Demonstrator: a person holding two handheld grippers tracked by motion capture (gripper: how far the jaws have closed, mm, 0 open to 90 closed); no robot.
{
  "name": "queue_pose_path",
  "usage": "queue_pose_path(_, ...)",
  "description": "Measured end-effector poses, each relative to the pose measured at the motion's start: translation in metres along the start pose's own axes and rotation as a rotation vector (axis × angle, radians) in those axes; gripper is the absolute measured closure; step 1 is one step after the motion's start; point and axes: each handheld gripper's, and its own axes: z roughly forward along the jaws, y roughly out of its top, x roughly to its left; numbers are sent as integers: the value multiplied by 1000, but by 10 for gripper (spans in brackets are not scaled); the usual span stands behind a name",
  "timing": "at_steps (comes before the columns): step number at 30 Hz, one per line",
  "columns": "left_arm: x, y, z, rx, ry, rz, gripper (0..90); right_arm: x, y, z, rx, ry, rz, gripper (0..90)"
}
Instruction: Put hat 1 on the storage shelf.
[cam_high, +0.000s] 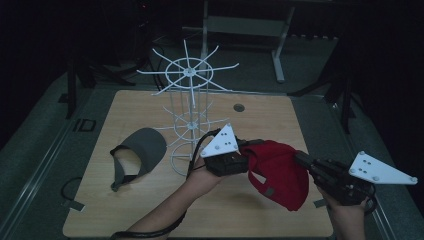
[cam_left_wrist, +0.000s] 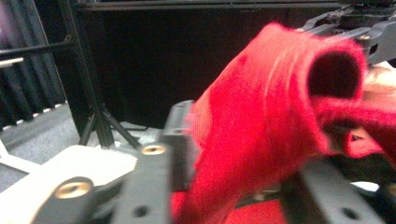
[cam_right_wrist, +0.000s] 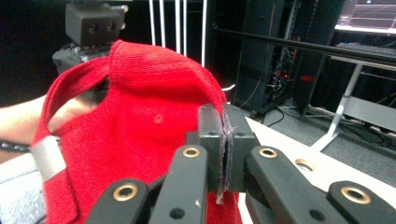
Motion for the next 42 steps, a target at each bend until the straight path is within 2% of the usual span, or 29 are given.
queue_pose_path(2, -2, 0, -3, -4, 20, 6, 557, -1, 2, -2, -10, -9, 3, 880)
queue_pose_path(4, -2, 0, -5, -3, 22, 12, 527, -1, 4, -3, -11, -23, -2, 880)
queue_pose_path(5, -4, -1, -8, -7, 43, 26, 496, -2, 6, -4, -18, -29, 1, 880)
queue_pose_path(8, -4, -4, -14, -13, 73, 32, 470, -3, 8, -6, -29, -40, 5, 880)
queue_pose_path(14, -11, -7, -29, -18, 117, 61, 451, -4, 9, -8, -33, -57, 13, 880)
queue_pose_path(17, -11, -8, -39, -34, 147, 40, 450, -7, 10, -10, -45, -68, 26, 880)
queue_pose_path(18, -11, -8, -44, -41, 169, 34, 450, -7, 10, -11, -50, -69, 33, 879)
queue_pose_path(20, -10, -9, -47, -49, 178, 29, 451, -9, 11, -14, -58, -72, 41, 880)
queue_pose_path(22, -10, -11, -58, -57, 235, 30, 451, -9, 13, -15, -60, -83, 37, 879)
queue_pose_path(28, -16, -20, -75, -68, 270, 16, 451, -14, 21, -12, -57, -118, 40, 879)
queue_pose_path(34, -27, -36, -90, -48, 275, 4, 449, -20, 34, -9, -74, -156, 35, 879)
queue_pose_path(42, -31, -55, -106, -24, 287, -25, 431, -31, 57, -1, -110, -193, 37, 879)
